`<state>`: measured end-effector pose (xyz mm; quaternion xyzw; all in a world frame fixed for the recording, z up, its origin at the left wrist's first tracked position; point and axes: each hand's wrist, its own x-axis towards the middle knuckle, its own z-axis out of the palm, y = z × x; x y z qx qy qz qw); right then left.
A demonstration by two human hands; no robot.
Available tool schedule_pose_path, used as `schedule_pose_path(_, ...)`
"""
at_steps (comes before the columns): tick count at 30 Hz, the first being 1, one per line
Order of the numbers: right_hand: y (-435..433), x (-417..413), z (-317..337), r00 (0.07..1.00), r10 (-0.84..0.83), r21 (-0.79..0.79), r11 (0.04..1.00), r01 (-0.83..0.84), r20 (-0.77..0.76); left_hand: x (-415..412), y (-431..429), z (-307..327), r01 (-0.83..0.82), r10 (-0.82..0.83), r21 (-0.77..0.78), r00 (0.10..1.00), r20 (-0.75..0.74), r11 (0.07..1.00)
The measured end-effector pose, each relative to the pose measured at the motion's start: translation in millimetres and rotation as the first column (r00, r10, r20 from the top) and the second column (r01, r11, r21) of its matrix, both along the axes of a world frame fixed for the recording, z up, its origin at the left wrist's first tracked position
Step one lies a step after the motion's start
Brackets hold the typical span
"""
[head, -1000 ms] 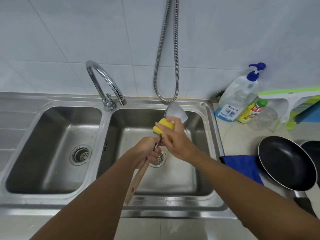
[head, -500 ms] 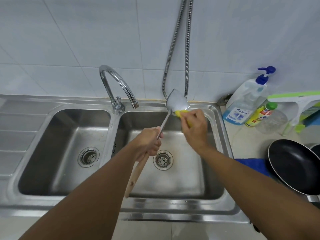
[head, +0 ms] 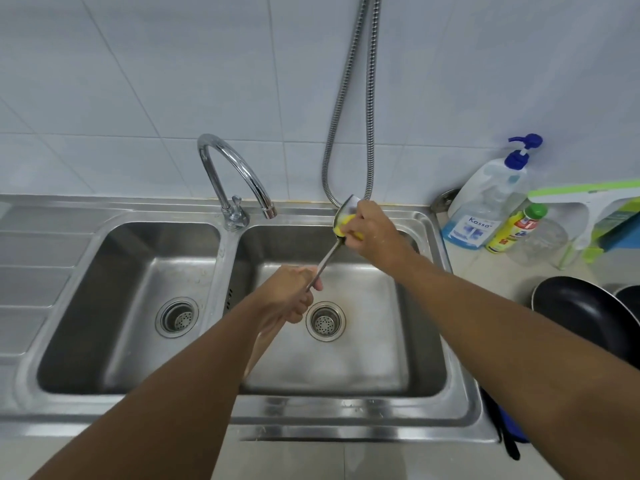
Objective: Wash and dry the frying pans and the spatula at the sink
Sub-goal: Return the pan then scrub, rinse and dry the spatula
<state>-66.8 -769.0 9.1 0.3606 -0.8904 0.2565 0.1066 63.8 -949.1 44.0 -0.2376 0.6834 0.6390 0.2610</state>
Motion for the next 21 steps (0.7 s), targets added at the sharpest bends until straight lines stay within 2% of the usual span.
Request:
schedule_pose_path(1, 7.3, -4.6, 2.1, 1.000, -0.008, -0.020, 1.000, 0.008, 0.019, 3.0, -0.5, -1.0, -0.001, 0.001, -0.008, 1.000, -0.004, 1.000)
schedule_pose_path(3, 20.6, -12.6, 9.8, 0.982, -0.150, -0.058, 0.986, 0.157, 0.113, 6.6, -0.5, -3.2, 0.005, -0.006, -0.023, 1.000, -0.016, 1.000)
schedule_pose_path(5, 21.9, -17.7, 18.3, 0.961, -0.243, -0.067, 0.965, 0.253, 0.132, 6.0, 2.3, -2.6, 0.020, -0.021, -0.042, 0.999, -0.029, 0.999)
schedule_pose_path(10, 8.6, 3.2, 11.6, 0.996, -0.079, -0.042, 0.996, 0.077, -0.036, 3.8, 7.9, 1.7, 0.020, -0.020, 0.003, 0.996, -0.092, 1.000)
schedule_pose_path(14, 40.6, 10.6, 6.9, 0.970, -0.238, -0.042, 0.971, 0.236, -0.045, 9.2, 2.2, 0.9, 0.017, -0.016, 0.019, 0.997, -0.070, 1.000)
schedule_pose_path(16, 49.4, 9.0, 15.7, 0.930, -0.367, -0.039, 0.929, 0.367, 0.005, 10.5, -2.1, -0.1, 0.011, -0.011, -0.012, 0.998, -0.062, 1.000)
schedule_pose_path(19, 45.6, 4.5, 35.7, 0.846, -0.523, -0.211, 0.819, 0.533, 0.106, 15.2, -6.8, -3.3, -0.009, 0.001, -0.055, 0.990, -0.141, 0.998)
schedule_pose_path(21, 36.5, 5.0, 50.2, 0.838, -0.521, -0.322, 0.775, 0.544, 0.162, 18.4, -5.8, -5.1, -0.025, 0.004, -0.099, 0.979, -0.202, 0.995)
